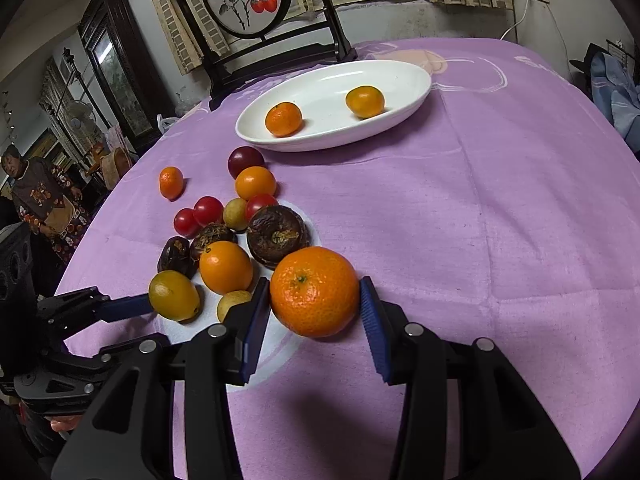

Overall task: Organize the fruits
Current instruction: 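Grasp a large mandarin with the right tool while the left tool grasps a yellow-green fruit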

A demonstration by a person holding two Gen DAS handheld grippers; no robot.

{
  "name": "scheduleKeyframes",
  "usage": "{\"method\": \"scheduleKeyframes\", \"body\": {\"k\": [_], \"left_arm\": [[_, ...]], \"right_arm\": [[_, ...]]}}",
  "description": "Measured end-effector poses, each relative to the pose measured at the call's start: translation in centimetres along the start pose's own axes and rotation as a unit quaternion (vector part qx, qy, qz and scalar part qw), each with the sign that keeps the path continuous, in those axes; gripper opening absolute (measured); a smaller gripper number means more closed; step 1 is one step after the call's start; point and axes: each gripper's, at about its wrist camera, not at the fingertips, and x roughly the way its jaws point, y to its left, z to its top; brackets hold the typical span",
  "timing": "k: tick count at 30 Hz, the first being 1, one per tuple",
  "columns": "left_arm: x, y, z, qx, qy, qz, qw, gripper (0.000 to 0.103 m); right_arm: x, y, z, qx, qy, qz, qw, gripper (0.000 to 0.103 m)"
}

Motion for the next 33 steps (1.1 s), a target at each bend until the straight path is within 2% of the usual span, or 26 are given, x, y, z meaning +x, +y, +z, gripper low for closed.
{"method": "scheduleKeyframes", "body": {"k": [15,19,24,30,33], "left_arm": [[2.0,-0.5,1.9,-0.012,0.010,0.017,0.9997,0.045],[2.2,-0.3,2.0,-0.018,0.013,0.016,0.9996,0.036],[2.3,-0.1,2.0,-0.024,0.012,0.010,0.9996,0.035],[0.6,-0.1,1.6,-0.022,-0.014,0.001,0.9997,0.032],[-0.7,0.3,2.1,-0.029,-0.034,-0.021,0.9988,0.024]], "right_arm": [[-0.2,0.3,0.0,-0.007,-0.004,0.002,1.000,0.045],[-0.3,0.3,0.0,-0.008,-0.003,0.000,1.000,0.045],[-0.3,0.4,0.0,-0.009,-0.003,0.000,1.000,0.045],[-0.7,0.3,0.0,-0.006,-0.013,0.006,1.000,0.045],[-1.3,0.4,0.4,-0.005,-0.029,0.022,0.999,0.045]]}}
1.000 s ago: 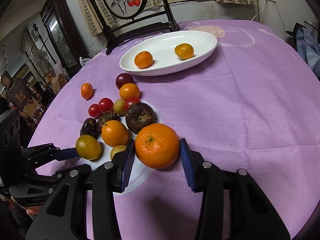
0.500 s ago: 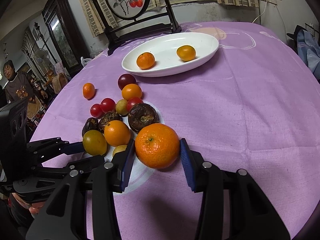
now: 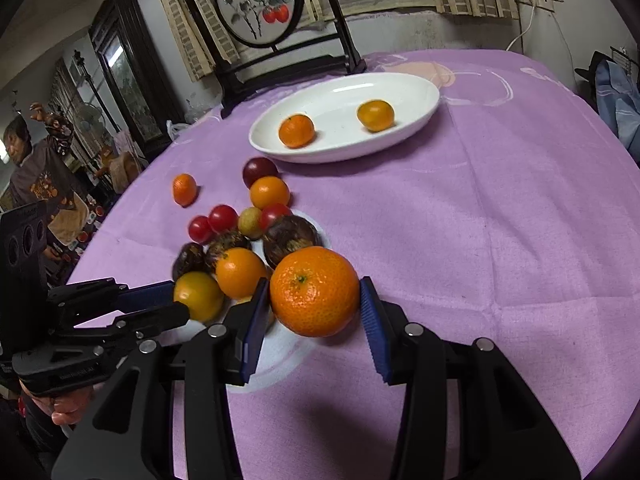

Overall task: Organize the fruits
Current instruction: 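Grasp a large mandarin with the right tool while the left tool grasps a yellow-green fruit, then lower both fruits onto the white plate and open both tools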

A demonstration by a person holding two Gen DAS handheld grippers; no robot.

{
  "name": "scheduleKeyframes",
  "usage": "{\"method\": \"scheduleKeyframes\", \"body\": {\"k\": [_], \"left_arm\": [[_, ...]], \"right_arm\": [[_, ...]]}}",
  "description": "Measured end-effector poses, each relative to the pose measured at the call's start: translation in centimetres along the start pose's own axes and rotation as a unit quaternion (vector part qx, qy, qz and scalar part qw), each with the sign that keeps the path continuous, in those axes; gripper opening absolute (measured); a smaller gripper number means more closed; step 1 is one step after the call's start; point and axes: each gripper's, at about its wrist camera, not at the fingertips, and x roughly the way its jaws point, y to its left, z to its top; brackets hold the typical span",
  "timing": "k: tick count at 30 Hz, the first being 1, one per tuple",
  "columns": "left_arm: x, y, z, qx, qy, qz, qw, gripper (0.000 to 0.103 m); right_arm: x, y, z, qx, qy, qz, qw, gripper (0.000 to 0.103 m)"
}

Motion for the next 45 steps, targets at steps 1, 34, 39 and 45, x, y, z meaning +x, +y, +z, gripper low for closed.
{"method": "scheduleKeyframes", "body": {"k": [1,34,39,45], "left_arm": [[-0.3,0.2,0.3,0.000,-0.005,-0.005,1.0000,0.017],[0.6,1.0,8.1,0.031,-0.049,0.040,0.9975,0.040],[4.8,3.7,14.6,-0.009,-0.065,0.070,0.9954,0.040],[9.5,7.3,18.0,-0.061,-0.027,0.085,0.9942,0.040]], "right_arm": [[-0.1,0.0,0.2,0.000,-0.006,0.002,1.000,0.045],[1.7,0.3,6.3,0.005,-0.055,-0.014,0.998,0.045],[5.8,-0.4,10.7,0.011,-0.070,-0.043,0.997,0.045],[9.8,-1.5,12.5,0.005,-0.043,-0.060,0.997,0.045]]}}
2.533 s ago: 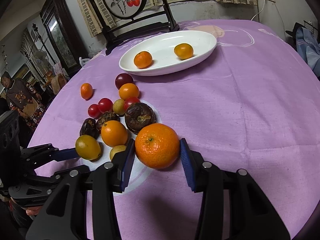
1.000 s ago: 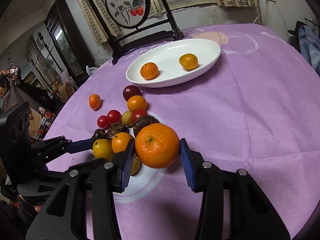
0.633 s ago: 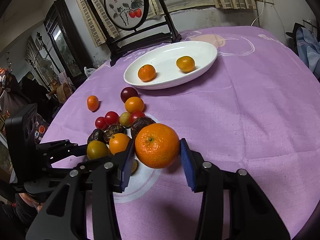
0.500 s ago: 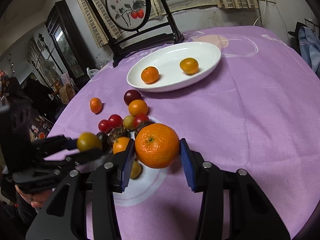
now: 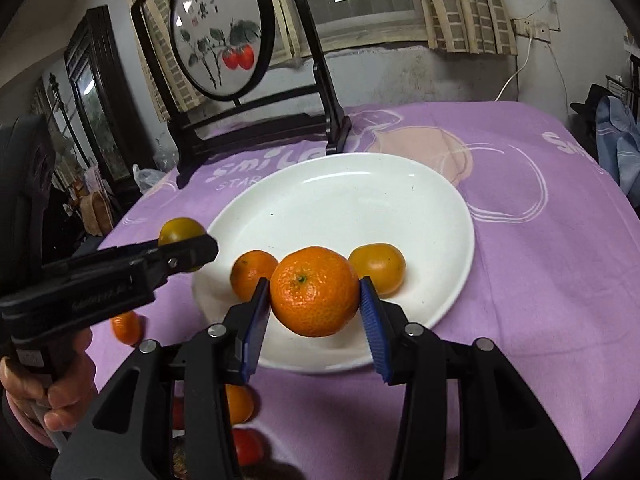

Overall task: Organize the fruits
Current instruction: 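Lower both fruits onto the white plate and open both tools, then grasp the lone mandarin with the left tool while the right tool grasps a dark brown fruit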

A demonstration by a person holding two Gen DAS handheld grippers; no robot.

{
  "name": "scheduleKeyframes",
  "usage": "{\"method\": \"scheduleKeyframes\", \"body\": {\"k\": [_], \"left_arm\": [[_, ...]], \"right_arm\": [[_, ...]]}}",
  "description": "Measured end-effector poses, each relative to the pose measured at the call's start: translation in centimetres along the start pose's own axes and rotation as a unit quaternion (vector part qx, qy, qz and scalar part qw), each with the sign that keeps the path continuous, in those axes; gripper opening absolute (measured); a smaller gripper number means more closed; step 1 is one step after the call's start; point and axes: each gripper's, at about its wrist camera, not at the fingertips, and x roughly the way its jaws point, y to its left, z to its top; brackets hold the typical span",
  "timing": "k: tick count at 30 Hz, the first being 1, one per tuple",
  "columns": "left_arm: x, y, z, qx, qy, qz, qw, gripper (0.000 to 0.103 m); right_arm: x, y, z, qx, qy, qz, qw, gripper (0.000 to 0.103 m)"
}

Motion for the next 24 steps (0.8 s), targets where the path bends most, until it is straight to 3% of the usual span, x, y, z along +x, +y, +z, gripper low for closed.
{"method": "scheduleKeyframes", "body": {"k": [3,4,5,10,15,24], "left_arm": [[1.7,0.0,0.3,-0.005,0.022,0.008,0.9997,0.041],[2.1,0.1,0.4,-0.009,0.029,0.013,0.9995,0.047],[2.1,0.2,0.3,-0.011,0.031,0.014,0.9994,0.067],[-1.6,-0.2,0.4,0.002,0.010,0.032,0.9994,0.089],[-6.6,0.5,-1.4,0.008,-0.022,0.047,0.9986,0.097],[-10.9,4.9,-9.4,-0.024,-0.047,0.063,0.9966,0.097]], "right_arm": [[1.0,-0.3,0.3,0.000,0.011,0.001,1.000,0.048],[1.1,-0.3,0.4,0.002,0.014,0.001,1.000,0.052],[0.9,-0.4,0.3,0.006,0.014,0.000,1.000,0.059],[-2.7,-0.1,0.4,0.008,-0.015,0.023,1.000,0.064],[-5.7,0.3,-2.0,0.010,-0.004,0.058,0.998,0.064],[-6.3,2.1,-7.3,-0.005,0.065,0.067,0.996,0.064]]}}
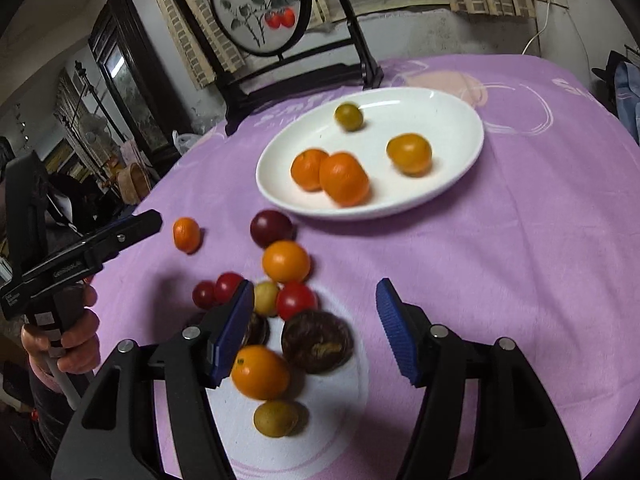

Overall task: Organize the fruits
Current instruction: 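Grasp the lone mandarin with the left tool while the right tool grasps a dark brown fruit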

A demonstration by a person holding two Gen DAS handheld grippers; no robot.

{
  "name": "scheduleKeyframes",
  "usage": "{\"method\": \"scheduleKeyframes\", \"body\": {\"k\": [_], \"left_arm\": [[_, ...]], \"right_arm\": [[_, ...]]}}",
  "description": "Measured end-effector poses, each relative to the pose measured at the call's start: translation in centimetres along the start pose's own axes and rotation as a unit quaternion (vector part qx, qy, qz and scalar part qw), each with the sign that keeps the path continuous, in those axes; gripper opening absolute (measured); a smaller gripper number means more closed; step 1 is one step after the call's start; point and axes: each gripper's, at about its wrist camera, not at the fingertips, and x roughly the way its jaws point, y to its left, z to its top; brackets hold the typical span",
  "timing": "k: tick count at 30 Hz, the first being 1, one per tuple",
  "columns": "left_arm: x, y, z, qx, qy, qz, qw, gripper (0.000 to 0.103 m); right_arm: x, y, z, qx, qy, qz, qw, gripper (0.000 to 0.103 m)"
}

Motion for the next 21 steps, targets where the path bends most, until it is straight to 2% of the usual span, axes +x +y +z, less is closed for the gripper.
{"method": "scheduleKeyframes", "body": {"k": [5,9,12,16,18,21], "left_arm": [[-1.2,2.9,-0.7,-0.038,-0.011,-0.001,0.9992,0.097],[-1.2,4.4,-0.7,-0.068,-0.010,0.015,0.9975,0.097],[-1.2,4.7,-0.6,-0.075,-0.009,0.008,0.9971,0.097],[-1.2,4.4,-0.5,-0.067,-0.011,0.016,0.9976,0.097],[-1.2,4.4,-0.4,-0.065,-0.011,0.018,0.9977,0.097],[-0.9,4.4,-0.5,-0.062,-0.005,0.020,0.9978,0.097]], "right_arm": [[0.7,0.4,-0.8,-0.007,0.016,-0.010,1.000,0.064],[1.2,0.3,-1.0,-0.005,0.026,-0.009,1.000,0.060],[1.7,0.1,-1.3,-0.002,0.036,-0.005,0.999,0.054],[2.3,-0.1,-1.4,0.004,0.049,-0.007,0.999,0.051],[2.6,-0.1,-1.6,0.007,0.058,0.000,0.998,0.043],[2.4,-0.1,-1.6,0.008,0.054,0.000,0.998,0.041]]}}
